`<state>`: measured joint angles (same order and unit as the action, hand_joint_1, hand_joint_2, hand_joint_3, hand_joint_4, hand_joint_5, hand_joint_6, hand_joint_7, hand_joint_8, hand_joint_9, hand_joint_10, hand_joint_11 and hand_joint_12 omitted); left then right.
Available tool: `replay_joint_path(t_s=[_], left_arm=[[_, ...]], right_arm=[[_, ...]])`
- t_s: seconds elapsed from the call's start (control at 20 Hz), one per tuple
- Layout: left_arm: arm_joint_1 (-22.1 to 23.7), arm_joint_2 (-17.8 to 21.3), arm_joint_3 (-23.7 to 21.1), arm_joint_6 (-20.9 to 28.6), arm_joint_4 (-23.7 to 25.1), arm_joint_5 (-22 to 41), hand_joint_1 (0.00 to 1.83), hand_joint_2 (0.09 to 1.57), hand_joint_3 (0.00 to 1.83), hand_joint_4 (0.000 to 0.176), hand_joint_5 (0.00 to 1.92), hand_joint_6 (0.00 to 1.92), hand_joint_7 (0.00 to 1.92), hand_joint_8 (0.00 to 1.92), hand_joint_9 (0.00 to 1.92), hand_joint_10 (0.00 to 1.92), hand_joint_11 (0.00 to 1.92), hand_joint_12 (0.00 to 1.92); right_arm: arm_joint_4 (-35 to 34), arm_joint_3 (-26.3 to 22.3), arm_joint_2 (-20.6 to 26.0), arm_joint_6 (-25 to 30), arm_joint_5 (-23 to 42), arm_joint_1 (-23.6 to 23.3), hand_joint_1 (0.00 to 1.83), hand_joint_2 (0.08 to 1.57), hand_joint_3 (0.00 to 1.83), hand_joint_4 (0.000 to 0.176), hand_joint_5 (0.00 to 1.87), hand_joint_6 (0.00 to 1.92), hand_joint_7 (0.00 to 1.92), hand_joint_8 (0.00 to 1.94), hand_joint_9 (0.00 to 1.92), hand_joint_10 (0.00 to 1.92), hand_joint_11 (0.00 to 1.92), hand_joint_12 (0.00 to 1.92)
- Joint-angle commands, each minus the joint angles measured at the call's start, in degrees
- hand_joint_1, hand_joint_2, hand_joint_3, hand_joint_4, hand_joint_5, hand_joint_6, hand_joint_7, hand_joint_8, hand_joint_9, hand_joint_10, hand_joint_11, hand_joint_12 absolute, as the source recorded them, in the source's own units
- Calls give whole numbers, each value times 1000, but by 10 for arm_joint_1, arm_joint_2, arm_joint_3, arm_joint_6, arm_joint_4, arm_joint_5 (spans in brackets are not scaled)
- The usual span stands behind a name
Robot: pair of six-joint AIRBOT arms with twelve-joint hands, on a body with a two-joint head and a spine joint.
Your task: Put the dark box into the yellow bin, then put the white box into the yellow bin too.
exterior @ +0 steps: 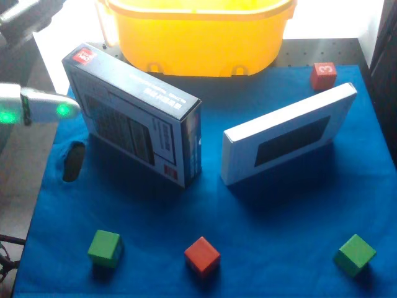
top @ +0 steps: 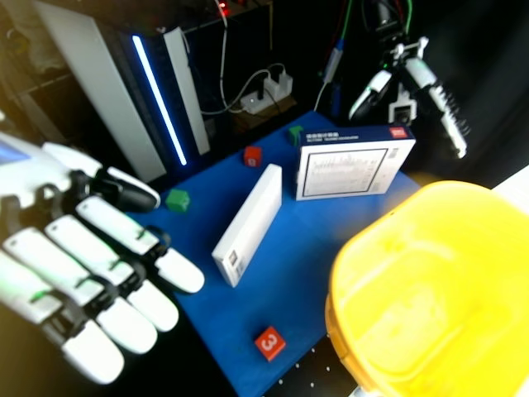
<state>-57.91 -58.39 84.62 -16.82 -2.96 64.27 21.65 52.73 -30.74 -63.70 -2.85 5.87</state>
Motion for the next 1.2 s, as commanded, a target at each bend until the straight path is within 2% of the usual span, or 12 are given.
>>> replay_joint_path(t_s=[0.0, 0.2, 0.25, 0.3, 0.35, 0.45, 0.7, 0.95, 1.0, 1.05, 1.1, 1.15], left_arm=[[10, 6, 1, 4, -17, 65, 897, 752, 0, 145, 0, 0, 54, 2, 44, 0, 50, 76], [44, 13, -1, 4, 25, 47, 950, 729, 0, 142, 0, 0, 59, 3, 70, 10, 81, 90], [64, 13, -2, 4, 54, 31, 967, 737, 0, 155, 9, 3, 64, 5, 74, 10, 90, 95], [72, 12, -2, 5, 67, 25, 974, 749, 3, 150, 22, 8, 73, 7, 86, 13, 103, 102], [80, 11, -2, 9, 83, 17, 965, 728, 0, 151, 42, 14, 95, 14, 108, 20, 114, 108], [92, 5, 4, 35, 117, 3, 905, 672, 0, 144, 13, 0, 123, 5, 130, 11, 128, 121], [126, -4, 13, 42, 167, -35, 813, 666, 0, 174, 0, 0, 121, 0, 121, 2, 121, 123], [168, -32, 40, 92, 238, -68, 858, 613, 0, 176, 14, 4, 54, 0, 72, 0, 88, 111], [172, -38, 44, 101, 248, -71, 839, 604, 0, 174, 25, 7, 85, 12, 112, 15, 163, 146], [175, -42, 47, 106, 255, -74, 840, 600, 0, 152, 21, 4, 89, 12, 118, 16, 179, 154], [176, -44, 49, 108, 258, -76, 840, 600, 0, 152, 21, 4, 89, 12, 118, 16, 179, 154], [179, -48, 51, 108, 265, -80, 821, 603, 0, 129, 15, 1, 92, 11, 124, 16, 161, 147]], right_arm=[[1, 2, -2, -2, 63, -5, 0, 1004, 1, 0, 64, 0, 240, 1, 166, 4, 0, 518], [1, 2, -4, -2, 63, -5, 5, 1030, 5, 0, 63, 0, 203, 0, 217, 0, 0, 706], [1, 3, -4, -2, 63, -5, 0, 1016, 1, 0, 72, 0, 206, 0, 275, 3, 16, 831], [1, 3, -5, -2, 63, -5, 0, 1009, 0, 0, 76, 0, 215, 0, 304, 3, 3, 907], [1, 4, -6, -2, 63, -5, 0, 1006, 0, 0, 94, 3, 242, 5, 269, 5, 0, 795], [1, 5, -10, -2, 63, -4, 0, 998, 0, 0, 116, 4, 292, 8, 310, 12, 0, 808], [1, 5, -10, -2, 63, -3, 0, 981, 0, 0, 110, 2, 288, 3, 257, 1, 0, 712], [1, 5, -11, -2, 63, -2, 0, 961, 0, 0, 130, 0, 305, 0, 274, 3, 0, 718], [1, 5, -11, -2, 63, -2, 0, 981, 5, 0, 133, 0, 318, 0, 298, 4, 0, 800], [1, 5, -11, -2, 63, -2, 0, 964, 0, 0, 133, 0, 321, 0, 293, 1, 0, 825], [1, 5, -11, -2, 63, -2, 0, 964, 0, 0, 133, 0, 321, 0, 293, 1, 0, 825], [1, 6, -12, -2, 63, -2, 0, 959, 0, 0, 130, 0, 315, 0, 289, 0, 0, 834]])
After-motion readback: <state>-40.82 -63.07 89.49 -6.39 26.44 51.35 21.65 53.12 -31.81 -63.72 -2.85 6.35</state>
